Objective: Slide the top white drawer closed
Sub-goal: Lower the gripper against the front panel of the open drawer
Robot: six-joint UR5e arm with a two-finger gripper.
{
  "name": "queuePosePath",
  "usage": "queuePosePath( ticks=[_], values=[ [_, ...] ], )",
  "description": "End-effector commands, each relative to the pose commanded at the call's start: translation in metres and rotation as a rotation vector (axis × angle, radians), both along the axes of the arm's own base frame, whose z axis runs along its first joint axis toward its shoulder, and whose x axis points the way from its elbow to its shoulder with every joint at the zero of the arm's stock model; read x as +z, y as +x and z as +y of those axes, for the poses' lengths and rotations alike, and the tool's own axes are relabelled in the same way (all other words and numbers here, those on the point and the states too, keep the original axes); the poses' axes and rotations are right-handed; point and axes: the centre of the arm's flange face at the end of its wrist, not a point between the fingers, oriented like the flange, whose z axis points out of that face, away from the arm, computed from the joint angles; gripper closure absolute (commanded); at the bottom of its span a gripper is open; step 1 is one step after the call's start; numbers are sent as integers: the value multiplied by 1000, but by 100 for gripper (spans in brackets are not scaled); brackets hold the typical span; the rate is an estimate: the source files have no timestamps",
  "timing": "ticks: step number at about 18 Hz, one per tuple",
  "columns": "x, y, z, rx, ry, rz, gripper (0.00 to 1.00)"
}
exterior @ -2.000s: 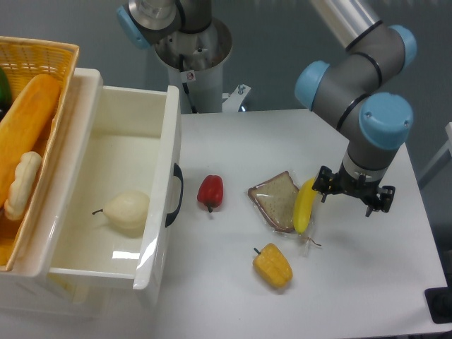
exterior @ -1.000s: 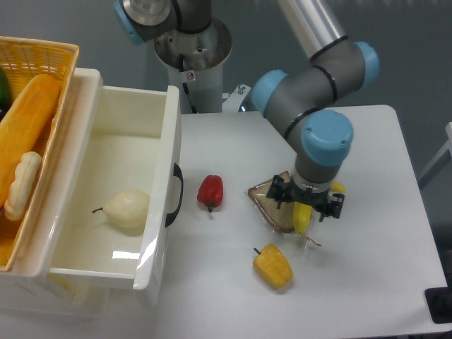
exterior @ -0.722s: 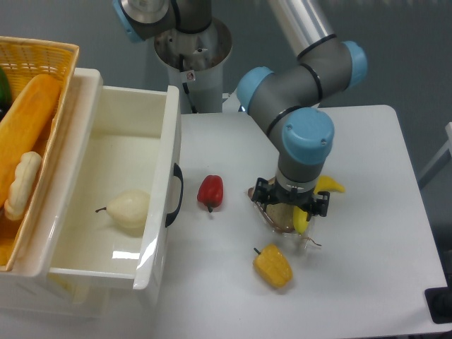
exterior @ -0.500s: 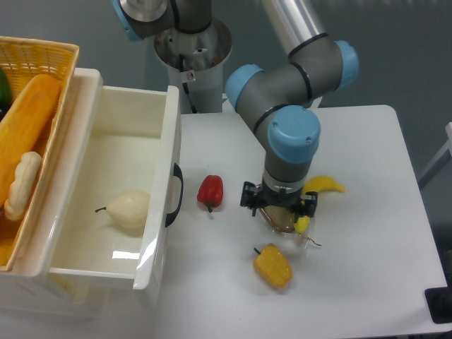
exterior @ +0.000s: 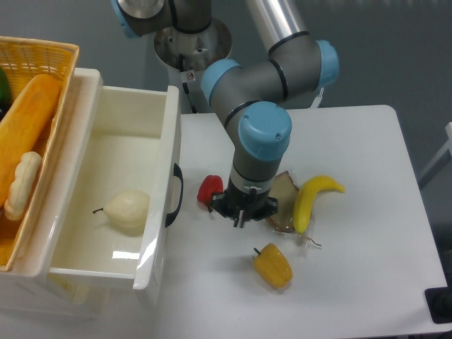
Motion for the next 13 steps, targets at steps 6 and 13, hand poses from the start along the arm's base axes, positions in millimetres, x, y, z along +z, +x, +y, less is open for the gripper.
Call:
queuePosePath(
  ticks=[6, 13],
  values=[
    [22, 11, -9, 11, 39, -72, 100],
    [21, 28, -5, 8, 32, -158, 100]
  ],
)
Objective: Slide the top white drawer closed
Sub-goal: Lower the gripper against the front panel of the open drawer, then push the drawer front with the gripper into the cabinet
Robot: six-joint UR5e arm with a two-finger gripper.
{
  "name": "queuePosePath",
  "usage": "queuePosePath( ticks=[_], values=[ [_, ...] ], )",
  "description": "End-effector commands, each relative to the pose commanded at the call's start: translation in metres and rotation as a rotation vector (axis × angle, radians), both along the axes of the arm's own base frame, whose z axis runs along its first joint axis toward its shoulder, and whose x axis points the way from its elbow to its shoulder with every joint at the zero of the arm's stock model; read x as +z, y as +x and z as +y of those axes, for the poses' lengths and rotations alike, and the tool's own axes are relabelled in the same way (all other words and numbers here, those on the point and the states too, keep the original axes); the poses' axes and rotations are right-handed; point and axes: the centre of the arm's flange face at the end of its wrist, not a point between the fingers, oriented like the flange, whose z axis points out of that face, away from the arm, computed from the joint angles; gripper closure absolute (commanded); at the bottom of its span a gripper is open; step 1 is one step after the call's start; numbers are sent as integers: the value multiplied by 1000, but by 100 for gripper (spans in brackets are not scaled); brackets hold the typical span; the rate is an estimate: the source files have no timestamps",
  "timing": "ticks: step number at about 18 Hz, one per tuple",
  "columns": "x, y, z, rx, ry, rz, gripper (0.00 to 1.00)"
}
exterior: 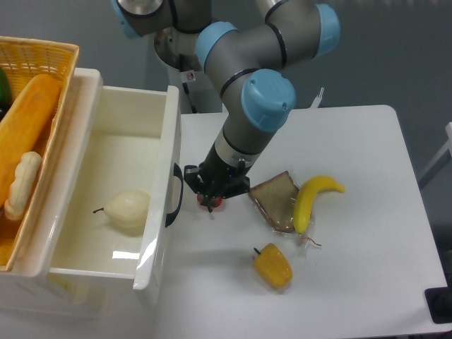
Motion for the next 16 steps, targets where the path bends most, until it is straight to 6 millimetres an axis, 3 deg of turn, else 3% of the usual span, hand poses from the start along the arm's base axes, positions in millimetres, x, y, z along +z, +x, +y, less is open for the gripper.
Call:
queuePosePath(
  ticks=[16],
  values=[
    [14, 22, 0, -15, 9, -42, 100]
  ],
)
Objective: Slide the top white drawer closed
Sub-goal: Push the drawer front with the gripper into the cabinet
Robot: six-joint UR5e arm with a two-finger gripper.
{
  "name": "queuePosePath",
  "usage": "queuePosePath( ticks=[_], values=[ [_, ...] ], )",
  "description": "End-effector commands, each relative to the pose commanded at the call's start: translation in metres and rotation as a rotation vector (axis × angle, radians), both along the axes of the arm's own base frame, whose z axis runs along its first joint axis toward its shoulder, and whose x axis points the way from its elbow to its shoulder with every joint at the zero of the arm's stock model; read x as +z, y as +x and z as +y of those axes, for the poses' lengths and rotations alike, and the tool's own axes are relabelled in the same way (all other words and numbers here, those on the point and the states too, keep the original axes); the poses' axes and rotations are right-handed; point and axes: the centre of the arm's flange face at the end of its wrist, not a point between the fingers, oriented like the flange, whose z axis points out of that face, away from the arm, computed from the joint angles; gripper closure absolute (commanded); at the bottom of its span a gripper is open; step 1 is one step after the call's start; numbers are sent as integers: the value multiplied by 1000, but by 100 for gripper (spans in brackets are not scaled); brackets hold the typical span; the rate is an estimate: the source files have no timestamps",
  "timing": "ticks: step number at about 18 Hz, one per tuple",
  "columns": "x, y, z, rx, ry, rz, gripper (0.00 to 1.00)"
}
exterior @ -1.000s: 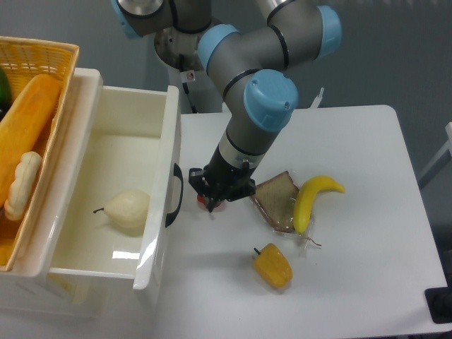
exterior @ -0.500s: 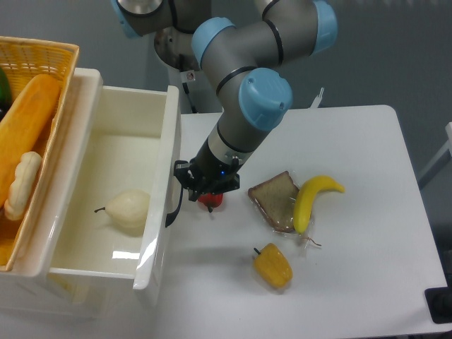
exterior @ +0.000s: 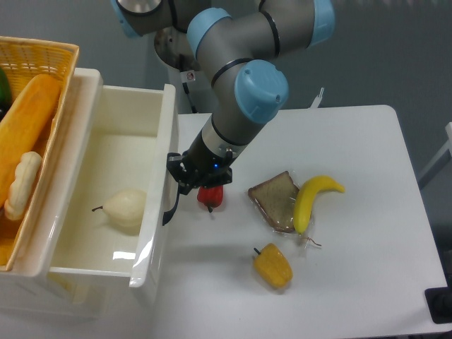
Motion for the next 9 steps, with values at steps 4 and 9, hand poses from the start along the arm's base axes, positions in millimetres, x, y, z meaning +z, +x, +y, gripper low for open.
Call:
queuePosePath(
  ticks=[4, 9],
  values=[
    [1, 8, 3, -11, -6, -6, 100],
    [2, 31, 12, -49, -6, -6, 100]
  ],
)
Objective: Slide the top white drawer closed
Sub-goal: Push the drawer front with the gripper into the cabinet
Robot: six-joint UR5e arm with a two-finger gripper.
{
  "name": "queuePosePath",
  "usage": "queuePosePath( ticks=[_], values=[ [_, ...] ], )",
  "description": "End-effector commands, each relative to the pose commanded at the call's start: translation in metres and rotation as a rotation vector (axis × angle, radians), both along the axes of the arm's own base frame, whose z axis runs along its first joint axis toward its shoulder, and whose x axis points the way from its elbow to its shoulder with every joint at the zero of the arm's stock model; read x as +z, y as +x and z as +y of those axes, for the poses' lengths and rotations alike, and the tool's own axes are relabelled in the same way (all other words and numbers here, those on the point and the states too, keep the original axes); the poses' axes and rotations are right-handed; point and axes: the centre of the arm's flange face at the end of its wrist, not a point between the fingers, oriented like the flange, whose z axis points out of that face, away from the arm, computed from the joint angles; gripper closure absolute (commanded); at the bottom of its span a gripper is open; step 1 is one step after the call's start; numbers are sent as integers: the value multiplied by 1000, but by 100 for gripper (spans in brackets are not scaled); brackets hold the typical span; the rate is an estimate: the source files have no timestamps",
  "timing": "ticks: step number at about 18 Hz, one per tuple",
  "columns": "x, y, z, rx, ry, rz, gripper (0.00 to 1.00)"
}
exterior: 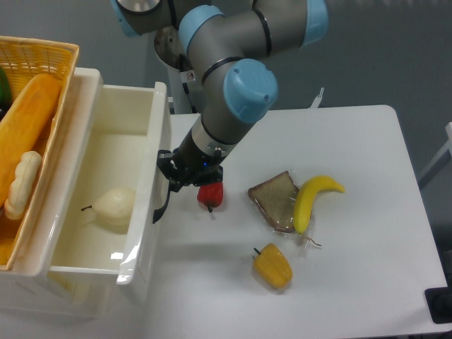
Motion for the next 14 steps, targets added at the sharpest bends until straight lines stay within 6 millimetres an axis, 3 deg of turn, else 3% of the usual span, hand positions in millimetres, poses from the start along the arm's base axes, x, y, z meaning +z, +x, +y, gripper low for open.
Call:
queuePosePath(
  ticks=[8, 14],
  values=[
    [1, 31, 17, -47, -1, 1, 100],
    [-2, 36, 22, -57, -3, 0, 100]
  ],
)
